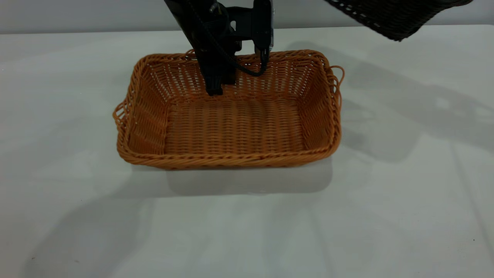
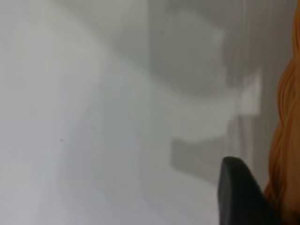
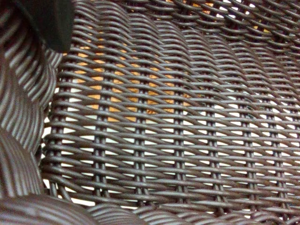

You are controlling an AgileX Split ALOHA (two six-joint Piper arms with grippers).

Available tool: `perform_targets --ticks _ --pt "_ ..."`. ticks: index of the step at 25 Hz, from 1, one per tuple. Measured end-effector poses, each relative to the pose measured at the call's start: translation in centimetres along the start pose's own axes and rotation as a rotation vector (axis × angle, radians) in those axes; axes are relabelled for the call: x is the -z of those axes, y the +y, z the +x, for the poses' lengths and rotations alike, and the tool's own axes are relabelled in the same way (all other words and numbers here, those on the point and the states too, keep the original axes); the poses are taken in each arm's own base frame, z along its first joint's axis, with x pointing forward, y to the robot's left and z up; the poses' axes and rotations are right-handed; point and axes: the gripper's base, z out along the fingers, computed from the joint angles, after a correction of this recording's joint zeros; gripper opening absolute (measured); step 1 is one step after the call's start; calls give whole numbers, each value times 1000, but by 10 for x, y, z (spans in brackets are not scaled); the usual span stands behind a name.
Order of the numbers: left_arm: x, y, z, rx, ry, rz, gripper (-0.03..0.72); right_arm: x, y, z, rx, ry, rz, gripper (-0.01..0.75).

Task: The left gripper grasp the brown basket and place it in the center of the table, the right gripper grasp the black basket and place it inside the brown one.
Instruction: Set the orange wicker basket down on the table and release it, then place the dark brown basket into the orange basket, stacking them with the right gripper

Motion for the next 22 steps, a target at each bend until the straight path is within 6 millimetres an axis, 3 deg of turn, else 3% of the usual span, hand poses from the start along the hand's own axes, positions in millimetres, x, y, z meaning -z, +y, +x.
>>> perform_targets --ticks 6,11,15,22 --pt "9 -2 -11 4 -13 9 391 7 -6 -5 -33 -21 -12 85" --pt "45 6 -17 1 15 52 426 12 -12 -8 -45 -35 -12 85" --pt "100 13 -16 8 82 150 422 11 -14 -9 -50 -37 -9 85" --pt "227 23 -11 85 130 192 340 -14 -9 0 -19 34 5 85"
